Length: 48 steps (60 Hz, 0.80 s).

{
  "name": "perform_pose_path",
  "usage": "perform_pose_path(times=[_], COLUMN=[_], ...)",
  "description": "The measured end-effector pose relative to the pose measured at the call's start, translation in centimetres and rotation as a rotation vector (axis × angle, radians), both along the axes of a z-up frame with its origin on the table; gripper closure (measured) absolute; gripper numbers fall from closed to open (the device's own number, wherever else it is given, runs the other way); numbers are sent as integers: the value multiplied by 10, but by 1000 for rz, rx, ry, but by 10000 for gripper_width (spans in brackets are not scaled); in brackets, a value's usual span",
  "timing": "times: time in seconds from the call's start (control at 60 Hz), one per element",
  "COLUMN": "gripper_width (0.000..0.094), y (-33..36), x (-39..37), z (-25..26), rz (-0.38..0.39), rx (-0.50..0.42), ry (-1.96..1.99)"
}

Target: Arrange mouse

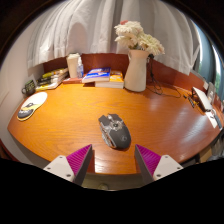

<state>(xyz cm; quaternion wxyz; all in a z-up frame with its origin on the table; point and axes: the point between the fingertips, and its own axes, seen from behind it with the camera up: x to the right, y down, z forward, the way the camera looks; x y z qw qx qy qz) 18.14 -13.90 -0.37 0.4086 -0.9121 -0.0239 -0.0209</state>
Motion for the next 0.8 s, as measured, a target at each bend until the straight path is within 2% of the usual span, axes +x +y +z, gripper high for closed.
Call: perform_pose_path(times=[0.167, 0.35, 0.483, 0.55, 0.683, 0.8], gripper_width=[92, 183, 261, 352, 371, 453], y=[59, 103, 115, 118, 119, 120], x=[17, 22, 29, 31, 34, 35], z=[-4, -10, -11, -12, -11, -10], rz=[-25, -20, -47, -70, -103, -118], rx=[-5, -44, -57, -65, -59, -41], ry=[7, 42, 64, 82, 66, 43])
